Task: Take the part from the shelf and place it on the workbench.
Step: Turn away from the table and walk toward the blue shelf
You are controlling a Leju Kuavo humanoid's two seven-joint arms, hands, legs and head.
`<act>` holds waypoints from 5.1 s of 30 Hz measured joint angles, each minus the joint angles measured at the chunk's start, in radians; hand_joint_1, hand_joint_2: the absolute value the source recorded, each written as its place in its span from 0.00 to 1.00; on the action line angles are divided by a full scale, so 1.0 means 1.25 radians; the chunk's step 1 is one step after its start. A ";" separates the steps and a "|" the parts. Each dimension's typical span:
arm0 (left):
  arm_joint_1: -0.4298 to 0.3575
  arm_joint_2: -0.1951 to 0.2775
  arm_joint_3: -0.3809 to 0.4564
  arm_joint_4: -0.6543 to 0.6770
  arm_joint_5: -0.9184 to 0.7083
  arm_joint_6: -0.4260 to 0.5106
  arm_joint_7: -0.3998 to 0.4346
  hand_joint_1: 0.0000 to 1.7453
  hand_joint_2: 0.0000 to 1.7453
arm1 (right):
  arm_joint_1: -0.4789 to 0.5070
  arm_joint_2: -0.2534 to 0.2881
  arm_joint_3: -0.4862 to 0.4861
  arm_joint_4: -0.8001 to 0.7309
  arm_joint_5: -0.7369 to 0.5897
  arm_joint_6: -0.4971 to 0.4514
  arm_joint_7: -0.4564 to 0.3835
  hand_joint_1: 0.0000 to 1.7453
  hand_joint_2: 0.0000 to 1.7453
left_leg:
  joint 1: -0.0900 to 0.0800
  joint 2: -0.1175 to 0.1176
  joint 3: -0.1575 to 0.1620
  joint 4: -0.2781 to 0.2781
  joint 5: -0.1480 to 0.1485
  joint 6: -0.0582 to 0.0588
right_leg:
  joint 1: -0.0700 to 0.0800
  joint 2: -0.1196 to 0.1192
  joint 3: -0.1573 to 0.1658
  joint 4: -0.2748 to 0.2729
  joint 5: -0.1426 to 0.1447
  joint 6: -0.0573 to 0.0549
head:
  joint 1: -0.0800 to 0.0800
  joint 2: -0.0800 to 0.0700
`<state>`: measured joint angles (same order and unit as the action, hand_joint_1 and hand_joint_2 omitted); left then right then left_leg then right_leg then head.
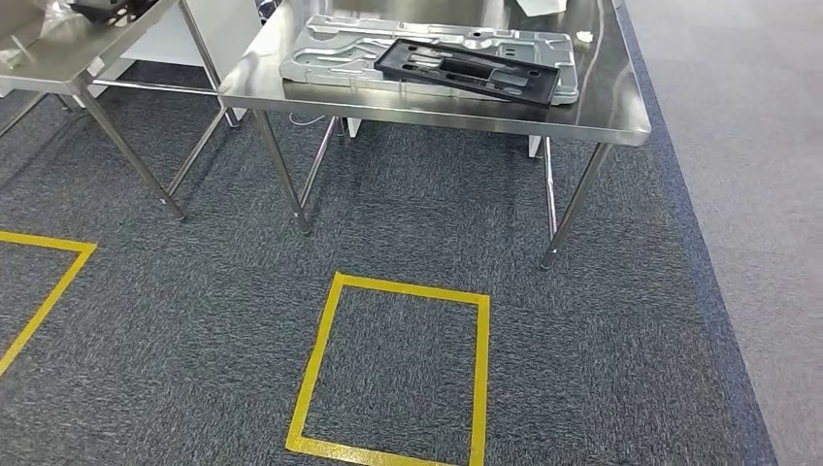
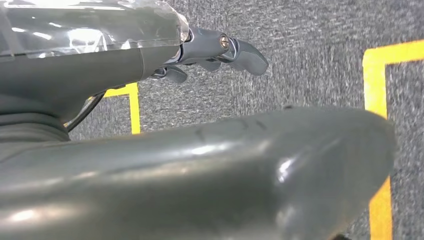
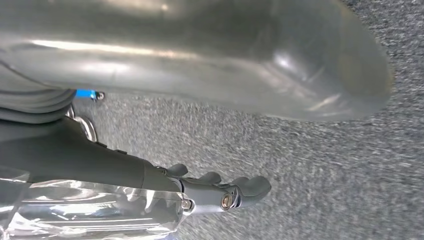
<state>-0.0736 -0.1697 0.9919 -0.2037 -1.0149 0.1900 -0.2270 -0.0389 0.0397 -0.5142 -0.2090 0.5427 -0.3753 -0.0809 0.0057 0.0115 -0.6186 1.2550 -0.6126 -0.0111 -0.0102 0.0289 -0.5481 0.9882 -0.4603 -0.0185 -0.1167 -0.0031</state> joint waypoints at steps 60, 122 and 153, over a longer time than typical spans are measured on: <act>-0.002 0.009 0.068 0.000 0.082 0.069 0.001 0.00 0.00 | -0.002 0.002 -0.019 0.005 0.045 0.008 0.014 0.00 0.00 | -0.002 0.001 0.021 -0.051 0.004 0.003 | 0.002 -0.023 -0.003 -0.003 0.007 -0.003 | 0.000 0.000; -0.006 0.003 0.066 0.000 0.050 0.038 -0.006 0.00 0.00 | 0.002 0.003 -0.033 0.005 0.038 0.009 0.021 0.00 0.00 | 0.005 0.004 0.016 -0.033 -0.010 -0.006 | -0.005 -0.022 -0.014 0.012 0.004 0.004 | 0.000 0.000; -0.005 0.002 0.060 0.000 0.041 0.028 0.000 0.00 0.00 | 0.002 0.002 -0.033 0.006 0.043 0.009 0.034 0.00 0.00 | -0.002 0.000 0.009 -0.025 -0.006 0.001 | 0.001 -0.017 -0.013 0.008 0.009 -0.002 | 0.000 0.000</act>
<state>-0.0799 -0.1667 1.0664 -0.2037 -0.9641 0.2253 -0.2266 -0.0360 0.0422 -0.5555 -0.2010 0.5962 -0.3643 -0.0389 0.0034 0.0116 -0.6079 1.2241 -0.6206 -0.0094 -0.0091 0.0076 -0.5646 0.9987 -0.4487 -0.0206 -0.1167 -0.0031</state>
